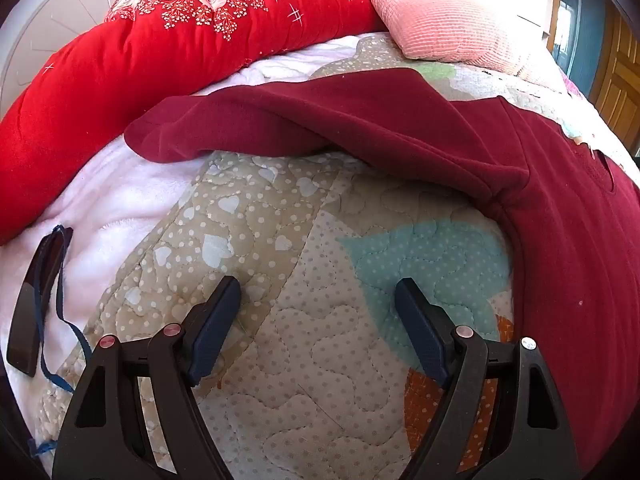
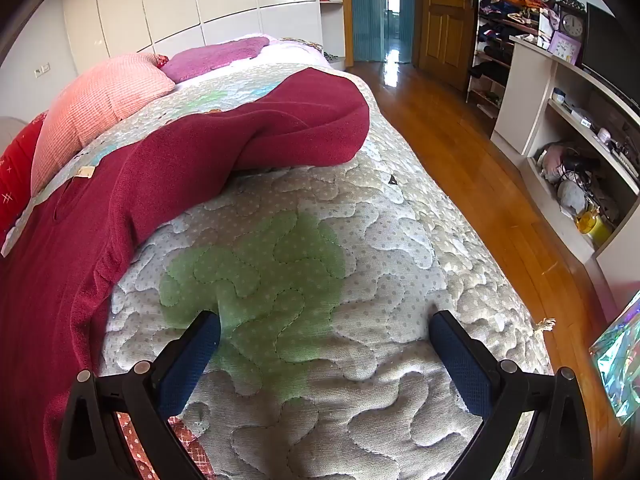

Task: Fold small clothes
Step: 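Spread the dark red shirt flat on the quilt with both tools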

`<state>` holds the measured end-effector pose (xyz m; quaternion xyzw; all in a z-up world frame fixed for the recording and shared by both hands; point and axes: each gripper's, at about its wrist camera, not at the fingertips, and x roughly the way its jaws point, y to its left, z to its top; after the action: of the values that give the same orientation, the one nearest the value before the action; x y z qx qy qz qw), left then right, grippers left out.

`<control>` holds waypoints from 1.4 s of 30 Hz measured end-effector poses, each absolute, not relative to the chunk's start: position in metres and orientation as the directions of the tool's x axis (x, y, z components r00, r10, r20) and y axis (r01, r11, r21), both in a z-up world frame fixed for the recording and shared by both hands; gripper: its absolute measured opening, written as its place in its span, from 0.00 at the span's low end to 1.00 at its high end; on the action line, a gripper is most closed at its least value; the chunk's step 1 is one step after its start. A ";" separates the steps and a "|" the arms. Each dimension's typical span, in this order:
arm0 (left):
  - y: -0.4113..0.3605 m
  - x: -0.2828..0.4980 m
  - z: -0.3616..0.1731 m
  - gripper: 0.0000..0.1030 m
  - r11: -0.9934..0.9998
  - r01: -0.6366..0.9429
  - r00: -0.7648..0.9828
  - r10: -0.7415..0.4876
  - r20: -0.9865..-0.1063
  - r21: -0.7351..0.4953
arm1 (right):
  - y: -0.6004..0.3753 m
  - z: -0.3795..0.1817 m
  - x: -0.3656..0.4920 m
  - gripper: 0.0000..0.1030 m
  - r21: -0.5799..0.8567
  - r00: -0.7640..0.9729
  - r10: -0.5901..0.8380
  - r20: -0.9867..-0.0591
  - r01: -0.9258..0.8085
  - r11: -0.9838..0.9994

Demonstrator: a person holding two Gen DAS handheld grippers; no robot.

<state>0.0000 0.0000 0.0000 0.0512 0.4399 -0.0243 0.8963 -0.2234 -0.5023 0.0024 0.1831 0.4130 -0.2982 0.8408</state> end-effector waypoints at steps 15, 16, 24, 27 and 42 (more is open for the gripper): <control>0.002 0.002 0.002 0.78 0.994 0.088 0.610 0.002 -0.793 0.070 | -0.502 0.002 -0.224 1.00 0.063 0.483 -0.351 -0.802 0.653 0.755; 0.001 0.002 0.001 0.78 0.993 0.089 0.610 0.004 -0.792 0.073 | -0.503 0.002 -0.224 1.00 0.061 0.481 -0.352 -0.803 0.653 0.755; 0.002 -0.010 0.011 0.78 0.994 0.089 0.586 -0.006 -0.810 0.057 | -0.503 0.004 -0.222 1.00 0.061 0.473 -0.343 -0.812 0.653 0.755; -0.002 -0.027 0.023 0.78 0.993 0.103 0.611 -0.016 -0.791 0.060 | -0.496 0.013 -0.232 1.00 0.082 0.496 -0.323 -0.806 0.634 0.769; -0.040 -0.086 0.086 0.78 0.974 0.220 0.673 -0.111 -0.732 0.054 | -0.393 0.129 -0.290 1.00 0.146 0.616 -0.258 -0.744 0.527 0.837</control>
<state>-0.0859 -0.0404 0.0856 0.0686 0.3943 -0.0907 0.9119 -0.2899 -0.3926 0.1291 0.1782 0.3773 -0.2225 0.8811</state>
